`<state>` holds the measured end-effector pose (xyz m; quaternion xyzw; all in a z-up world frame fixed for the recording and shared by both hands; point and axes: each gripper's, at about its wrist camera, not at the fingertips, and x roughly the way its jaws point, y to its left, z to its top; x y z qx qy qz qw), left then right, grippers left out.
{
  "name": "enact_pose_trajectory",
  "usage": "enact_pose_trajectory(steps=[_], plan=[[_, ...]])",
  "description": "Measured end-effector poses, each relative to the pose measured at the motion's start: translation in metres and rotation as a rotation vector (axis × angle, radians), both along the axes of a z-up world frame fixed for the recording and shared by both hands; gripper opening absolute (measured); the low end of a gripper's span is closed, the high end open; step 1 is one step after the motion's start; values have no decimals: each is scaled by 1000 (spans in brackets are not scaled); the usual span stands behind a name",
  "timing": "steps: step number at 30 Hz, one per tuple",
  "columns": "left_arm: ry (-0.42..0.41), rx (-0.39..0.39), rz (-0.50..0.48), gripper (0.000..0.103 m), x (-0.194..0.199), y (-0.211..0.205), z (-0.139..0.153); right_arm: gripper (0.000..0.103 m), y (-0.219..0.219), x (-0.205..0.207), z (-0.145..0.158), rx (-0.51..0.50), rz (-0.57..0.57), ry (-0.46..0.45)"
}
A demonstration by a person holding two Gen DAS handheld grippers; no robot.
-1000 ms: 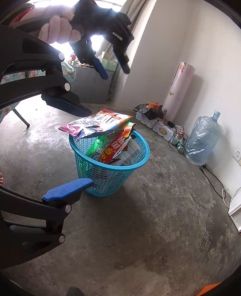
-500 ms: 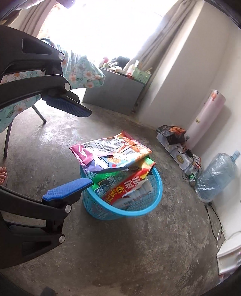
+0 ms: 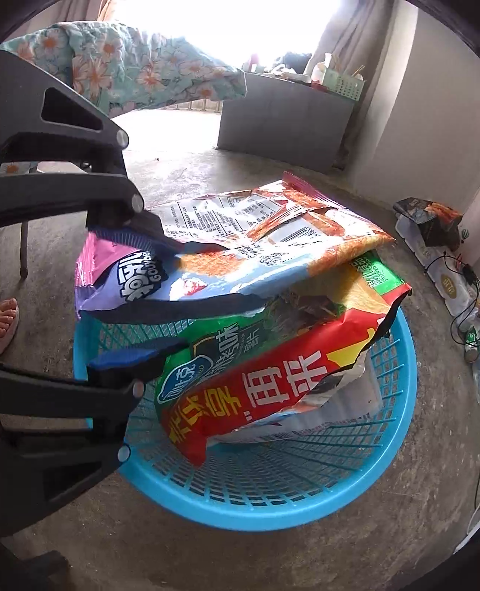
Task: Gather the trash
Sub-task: 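Lower the orange-and-blue bag into the wastebasket and release it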
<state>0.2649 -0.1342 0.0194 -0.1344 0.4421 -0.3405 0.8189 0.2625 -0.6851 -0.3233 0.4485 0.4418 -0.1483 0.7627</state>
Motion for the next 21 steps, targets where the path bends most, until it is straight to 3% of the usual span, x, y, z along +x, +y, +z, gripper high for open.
enact_pose_trajectory(steps=[1,2,5,9,13,21], plan=[[13,0,13,66,1,7,-3,16,2,4,3,-28,11,2],[26,-3,25,66,2,12,-7,10,3,8,6,-56,17,-1],[43,-11,60,66,4,25,-10,6,3,19,16,-150,14,-2],[15,-10,72,66,1,32,-6,6,-8,32,24,-269,-36,22],[-14,3,64,66,-1,33,-1,6,-11,43,16,-412,-74,128],[-42,18,67,66,-7,36,2,6,14,33,-12,-546,49,254]])
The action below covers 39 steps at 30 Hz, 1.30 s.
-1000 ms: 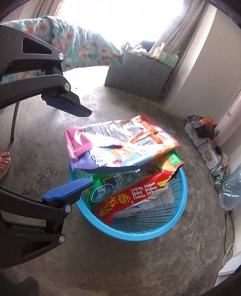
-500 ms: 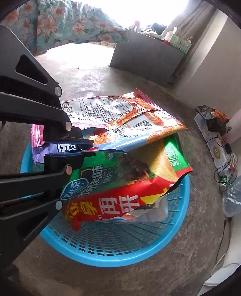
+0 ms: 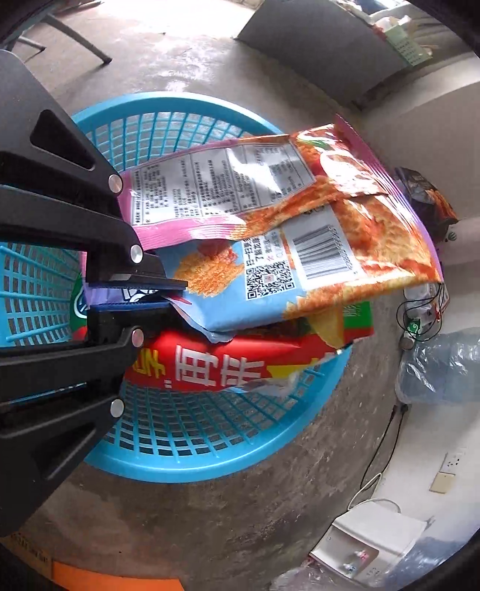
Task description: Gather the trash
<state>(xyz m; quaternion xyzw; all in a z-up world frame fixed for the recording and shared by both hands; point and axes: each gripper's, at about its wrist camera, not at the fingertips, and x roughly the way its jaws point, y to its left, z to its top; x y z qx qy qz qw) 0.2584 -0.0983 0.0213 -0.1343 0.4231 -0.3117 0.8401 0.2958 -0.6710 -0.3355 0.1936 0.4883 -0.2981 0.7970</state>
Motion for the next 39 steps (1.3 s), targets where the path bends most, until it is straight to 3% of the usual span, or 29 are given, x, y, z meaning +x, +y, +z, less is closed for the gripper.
enact_pose_trajectory(steps=[4,8,11,16,21,24,29,32,34,39], plan=[[-13,-12,3,66,-4,4,4,12,17,-17,6,0,66,30],[-51,-14,9,66,-17,9,14,49,19,-45,28,79,67,10],[-90,-17,9,68,-32,15,24,57,25,-71,55,76,64,-30],[-143,-9,19,72,-63,25,39,57,48,-117,114,86,63,-140],[-182,34,43,80,-99,33,47,61,97,-152,190,75,145,-301],[-193,71,95,84,-118,40,49,67,142,-169,243,38,218,-395],[-132,110,230,92,-137,52,40,87,221,-199,319,-42,336,-527],[-91,144,306,94,-149,53,31,96,269,-219,348,-101,385,-561],[-93,180,326,94,-160,50,26,96,301,-234,360,-166,426,-560],[-91,298,387,94,-187,42,13,96,367,-259,367,-240,519,-471]])
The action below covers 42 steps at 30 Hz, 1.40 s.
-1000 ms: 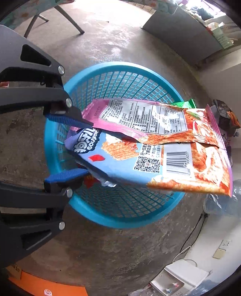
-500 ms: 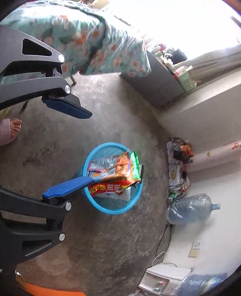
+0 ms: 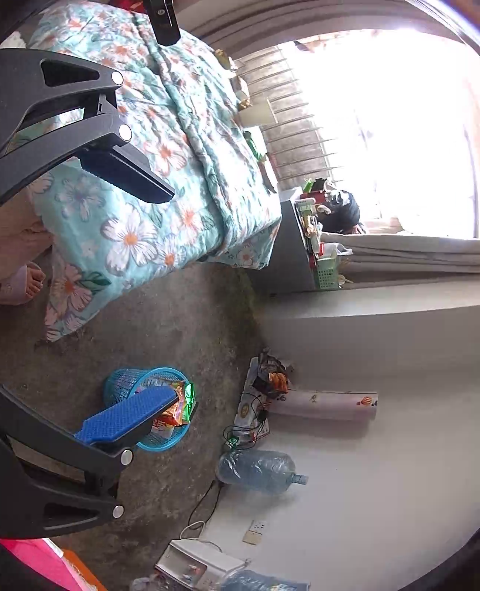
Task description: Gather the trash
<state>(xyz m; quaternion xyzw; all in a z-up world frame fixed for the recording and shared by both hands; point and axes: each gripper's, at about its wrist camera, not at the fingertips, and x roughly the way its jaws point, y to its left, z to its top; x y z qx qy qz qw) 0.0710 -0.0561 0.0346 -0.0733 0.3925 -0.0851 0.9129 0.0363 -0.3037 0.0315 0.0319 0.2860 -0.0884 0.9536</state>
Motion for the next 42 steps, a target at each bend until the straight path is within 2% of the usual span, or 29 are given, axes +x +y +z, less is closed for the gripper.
enact_pose_trajectory(steps=[3,6,9,12,15,23,32,42], plan=[[30,52,30,94,-13,-4,-11,96,24,-12,-6,-30,12,69],[47,45,11,94,-20,-5,-15,96,39,-23,-8,-86,33,106],[12,-3,0,94,-25,-2,-8,96,46,-31,-5,-109,59,135],[-39,20,30,94,-31,-3,1,96,45,-36,-2,-104,62,160],[-41,40,41,94,-36,-5,4,96,46,-41,-6,-98,72,195],[47,88,45,94,-37,-12,-15,96,41,-41,-12,-105,57,217],[71,126,111,94,-30,-7,-16,96,25,-39,-15,-105,27,236],[104,151,98,94,-24,-13,-25,96,11,-36,-19,-86,-2,248]])
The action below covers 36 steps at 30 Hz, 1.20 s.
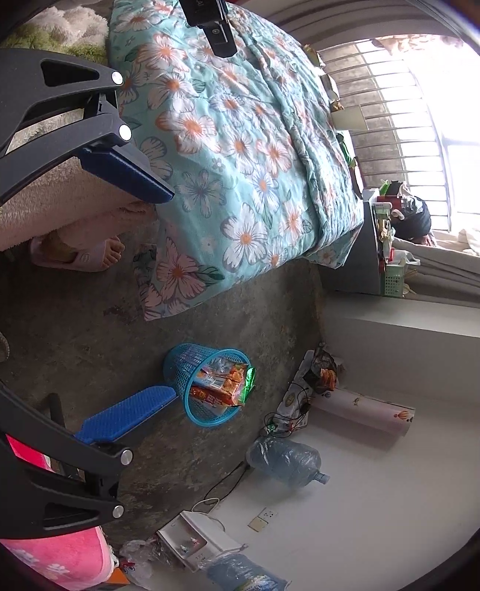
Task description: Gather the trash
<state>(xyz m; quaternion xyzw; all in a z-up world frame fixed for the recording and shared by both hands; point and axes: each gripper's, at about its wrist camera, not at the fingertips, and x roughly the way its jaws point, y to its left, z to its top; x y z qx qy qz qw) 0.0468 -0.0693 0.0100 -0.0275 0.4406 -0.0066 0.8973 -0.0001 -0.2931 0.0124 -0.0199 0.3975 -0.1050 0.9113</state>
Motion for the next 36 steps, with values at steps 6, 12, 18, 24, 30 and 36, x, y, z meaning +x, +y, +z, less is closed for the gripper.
enact_pose_trajectory(steps=[6,12,18,24,30,36], plan=[[1,12,-8,94,-1,-3,-1,96,-2,1,-5,9,1,9],[1,16,-9,94,-1,-5,-1,96,-4,0,-6,18,-1,8],[4,18,-12,94,-2,-7,-2,96,-6,0,-5,25,-6,8],[3,22,-14,94,-4,-7,-2,96,-7,0,-4,27,-5,5],[1,25,-17,94,-4,-8,-2,96,-7,-1,-3,33,-2,5],[1,26,-17,94,-4,-8,-2,96,-7,-1,-3,32,-1,4]])
